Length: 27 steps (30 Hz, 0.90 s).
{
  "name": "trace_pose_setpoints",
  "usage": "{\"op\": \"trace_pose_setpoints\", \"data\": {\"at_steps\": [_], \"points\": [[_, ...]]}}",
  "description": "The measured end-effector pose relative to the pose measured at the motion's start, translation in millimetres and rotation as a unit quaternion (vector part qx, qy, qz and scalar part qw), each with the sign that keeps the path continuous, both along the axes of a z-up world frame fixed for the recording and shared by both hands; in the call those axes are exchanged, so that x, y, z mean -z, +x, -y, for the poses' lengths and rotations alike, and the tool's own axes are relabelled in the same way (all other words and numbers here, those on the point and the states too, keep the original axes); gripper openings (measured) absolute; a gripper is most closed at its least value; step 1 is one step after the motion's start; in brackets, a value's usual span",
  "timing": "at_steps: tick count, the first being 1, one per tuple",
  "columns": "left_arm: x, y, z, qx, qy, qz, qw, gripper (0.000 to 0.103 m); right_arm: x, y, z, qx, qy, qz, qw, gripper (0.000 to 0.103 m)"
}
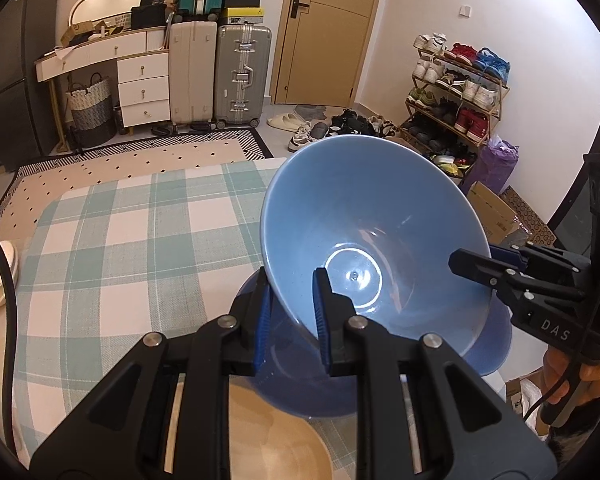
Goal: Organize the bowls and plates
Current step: 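Carry the held bowl with both tools over another light-blue bowl and lower it in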
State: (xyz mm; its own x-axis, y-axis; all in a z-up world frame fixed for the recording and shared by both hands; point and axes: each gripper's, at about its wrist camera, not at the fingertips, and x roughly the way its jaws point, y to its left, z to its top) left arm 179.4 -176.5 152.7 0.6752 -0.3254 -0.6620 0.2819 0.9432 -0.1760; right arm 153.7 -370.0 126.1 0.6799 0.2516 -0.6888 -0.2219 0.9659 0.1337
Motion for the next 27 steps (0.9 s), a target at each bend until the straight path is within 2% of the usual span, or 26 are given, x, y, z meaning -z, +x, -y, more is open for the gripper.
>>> {"op": "trace_pose_setpoints", "data": {"at_steps": [14,27], "points": [[26,-21,-27,-0.02,0.003,-0.006,0.9998,0.017,21,-14,-27,-0.01,-0.014,-0.012,1.0,0.025],[63,-4,-21,-0.028,0.024,-0.029,0.9989,0.017,48,-8,-38,0.003,-0.024,-0.04,0.999,0.025]]}}
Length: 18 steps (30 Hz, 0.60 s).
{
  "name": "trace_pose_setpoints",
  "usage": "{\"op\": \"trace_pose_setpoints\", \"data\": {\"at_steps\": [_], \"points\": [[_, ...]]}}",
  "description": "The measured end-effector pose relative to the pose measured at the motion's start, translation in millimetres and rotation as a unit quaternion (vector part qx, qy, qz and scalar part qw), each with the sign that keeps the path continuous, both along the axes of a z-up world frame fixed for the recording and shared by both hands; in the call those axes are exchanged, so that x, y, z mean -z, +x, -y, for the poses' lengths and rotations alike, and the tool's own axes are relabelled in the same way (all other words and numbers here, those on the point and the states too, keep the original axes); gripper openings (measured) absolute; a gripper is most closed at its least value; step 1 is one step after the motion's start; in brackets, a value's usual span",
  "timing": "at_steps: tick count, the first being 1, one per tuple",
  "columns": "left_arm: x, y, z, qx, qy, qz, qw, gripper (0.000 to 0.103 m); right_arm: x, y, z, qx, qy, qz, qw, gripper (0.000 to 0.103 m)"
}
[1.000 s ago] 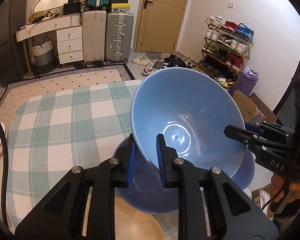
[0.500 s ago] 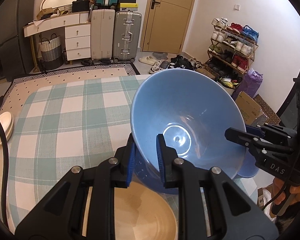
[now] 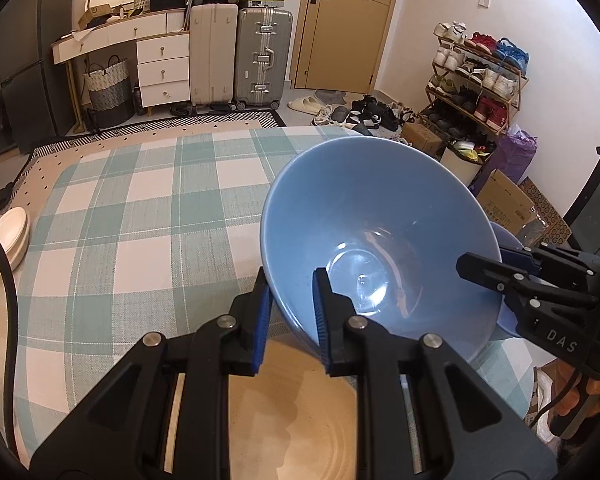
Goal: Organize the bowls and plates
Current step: 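Carry the held bowl with both tools over another light-blue bowl and lower it in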
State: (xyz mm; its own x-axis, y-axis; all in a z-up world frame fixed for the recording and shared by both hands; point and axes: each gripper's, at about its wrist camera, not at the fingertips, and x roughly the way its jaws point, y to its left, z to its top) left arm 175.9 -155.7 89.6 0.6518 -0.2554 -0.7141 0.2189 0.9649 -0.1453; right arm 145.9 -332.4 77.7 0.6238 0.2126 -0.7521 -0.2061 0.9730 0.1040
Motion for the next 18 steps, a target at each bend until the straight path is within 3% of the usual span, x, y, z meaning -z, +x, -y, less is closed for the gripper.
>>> {"op": "trace_pose_setpoints", "data": {"at_steps": [18], "points": [[45,32,9,-0.004,0.025,-0.019,0.9995,0.017,25,16,-1,0.005,-0.023,-0.013,1.0,0.026]]}}
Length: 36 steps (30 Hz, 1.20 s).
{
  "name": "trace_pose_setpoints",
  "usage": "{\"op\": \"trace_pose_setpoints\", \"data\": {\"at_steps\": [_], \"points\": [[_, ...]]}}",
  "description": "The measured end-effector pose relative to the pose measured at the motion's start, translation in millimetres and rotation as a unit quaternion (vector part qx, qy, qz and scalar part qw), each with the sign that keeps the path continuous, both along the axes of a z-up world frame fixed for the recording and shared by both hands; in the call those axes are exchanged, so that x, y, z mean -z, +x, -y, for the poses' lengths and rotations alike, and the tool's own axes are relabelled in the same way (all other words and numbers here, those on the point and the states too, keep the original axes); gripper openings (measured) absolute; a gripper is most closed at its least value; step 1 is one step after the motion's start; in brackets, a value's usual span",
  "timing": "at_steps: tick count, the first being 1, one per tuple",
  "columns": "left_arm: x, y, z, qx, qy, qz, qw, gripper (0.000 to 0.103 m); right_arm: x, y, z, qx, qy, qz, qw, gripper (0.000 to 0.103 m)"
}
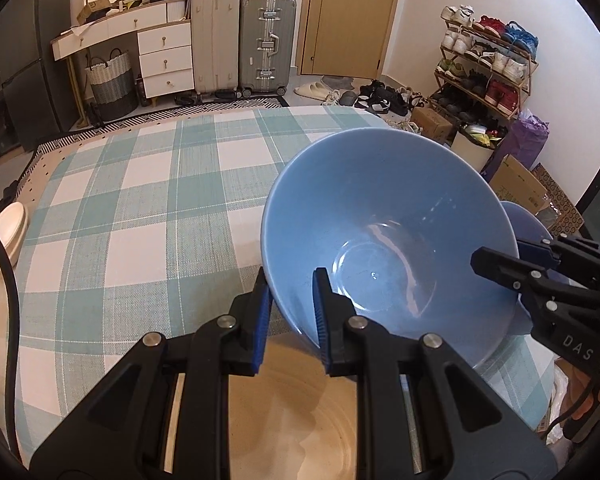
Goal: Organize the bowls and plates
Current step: 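Carry the held bowl with both tools over another light-blue bowl and lower it in, then open both tools to release the bowl nested in the other bowl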
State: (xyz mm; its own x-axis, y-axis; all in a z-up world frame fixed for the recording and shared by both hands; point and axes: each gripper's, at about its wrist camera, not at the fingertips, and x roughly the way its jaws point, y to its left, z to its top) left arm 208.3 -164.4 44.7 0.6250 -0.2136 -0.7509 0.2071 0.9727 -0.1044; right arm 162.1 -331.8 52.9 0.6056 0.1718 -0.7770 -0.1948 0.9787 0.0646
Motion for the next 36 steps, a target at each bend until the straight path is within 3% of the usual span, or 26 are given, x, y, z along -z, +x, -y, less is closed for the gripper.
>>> {"op": "trace_pose_setpoints", "data": {"at_steps": [17,28,33,36], "points": [[16,11,4,0.0,0.031,0.008,0.9995,0.017,14,4,1,-0.001,-0.006,-0.013,1.0,0.026],[22,12,0,0.0,0.023,-0.003,0.9997,0.017,16,3,4,0.003,-0.021,-0.008,1.0,0.029],[20,10,-5,-0.001,0.003,-0.006,1.0,0.017,13,0,7,0.0,-0.011,-0.001,1.0,0.035],[17,10,-10,0.002,-0.019,-0.011,0.9998,0.024,8,-4,12,-0.001,0.006,0.008,1.0,0.057]]}}
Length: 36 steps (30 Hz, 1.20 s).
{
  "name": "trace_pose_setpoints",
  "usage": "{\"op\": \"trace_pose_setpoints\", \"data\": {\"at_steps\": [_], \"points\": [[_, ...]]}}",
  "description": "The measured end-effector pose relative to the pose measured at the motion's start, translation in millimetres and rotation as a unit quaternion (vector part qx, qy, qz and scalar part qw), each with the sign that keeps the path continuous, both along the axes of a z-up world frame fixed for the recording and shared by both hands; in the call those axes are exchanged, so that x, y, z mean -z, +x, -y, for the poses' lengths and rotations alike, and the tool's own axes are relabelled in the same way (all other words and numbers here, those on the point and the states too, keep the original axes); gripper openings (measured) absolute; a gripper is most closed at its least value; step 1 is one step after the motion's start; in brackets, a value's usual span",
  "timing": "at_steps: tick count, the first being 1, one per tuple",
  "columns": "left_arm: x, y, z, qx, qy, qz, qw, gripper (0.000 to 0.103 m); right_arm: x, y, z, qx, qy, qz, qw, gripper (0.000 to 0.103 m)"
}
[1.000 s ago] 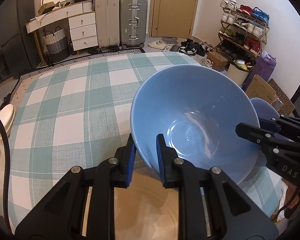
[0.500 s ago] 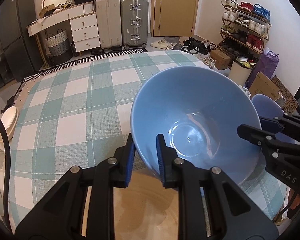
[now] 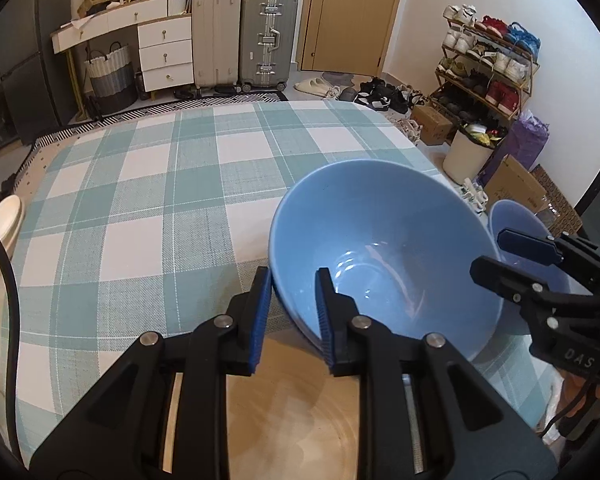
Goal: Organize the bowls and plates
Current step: 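Open both tools to release the bowl nested in the other bowl, then move both open tools to the rim of the remaining light-blue bowl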
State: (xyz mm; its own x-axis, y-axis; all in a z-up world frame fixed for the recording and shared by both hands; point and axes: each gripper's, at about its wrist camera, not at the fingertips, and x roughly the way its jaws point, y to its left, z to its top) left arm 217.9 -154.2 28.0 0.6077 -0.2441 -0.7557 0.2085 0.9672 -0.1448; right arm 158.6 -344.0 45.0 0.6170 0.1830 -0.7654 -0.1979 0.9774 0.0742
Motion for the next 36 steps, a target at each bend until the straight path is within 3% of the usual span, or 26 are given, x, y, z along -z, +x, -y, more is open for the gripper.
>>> {"op": "trace_pose_setpoints", "data": {"at_steps": [4,6,8,13,17,27,36], "points": [[-9,-6,-4,0.008,-0.024,0.006,0.9997,0.037,-9,-3,5,0.003,0.013,0.011,1.0,0.074],[-14,-11,-5,0.009,-0.026,0.014,0.9995,0.058,-12,-5,8,0.006,0.023,0.013,1.0,0.08],[-20,-16,-5,0.01,-0.034,0.022,0.9991,0.073,-15,-7,11,0.01,0.031,0.014,0.999,0.085],[-36,-32,-1,0.022,-0.039,0.036,0.9984,0.08,-24,-18,20,0.018,0.037,0.021,0.999,0.098],[-44,-42,7,0.034,-0.039,0.045,0.9976,0.101,-35,-37,29,0.021,0.042,0.043,0.998,0.101],[-54,-69,32,0.053,-0.049,0.047,0.9963,0.101,-57,-78,58,0.067,0.056,0.076,0.993,0.102],[-40,-97,64,0.072,-0.038,0.032,0.9961,0.101,-61,-121,90,0.112,0.073,0.105,0.985,0.102]]}}
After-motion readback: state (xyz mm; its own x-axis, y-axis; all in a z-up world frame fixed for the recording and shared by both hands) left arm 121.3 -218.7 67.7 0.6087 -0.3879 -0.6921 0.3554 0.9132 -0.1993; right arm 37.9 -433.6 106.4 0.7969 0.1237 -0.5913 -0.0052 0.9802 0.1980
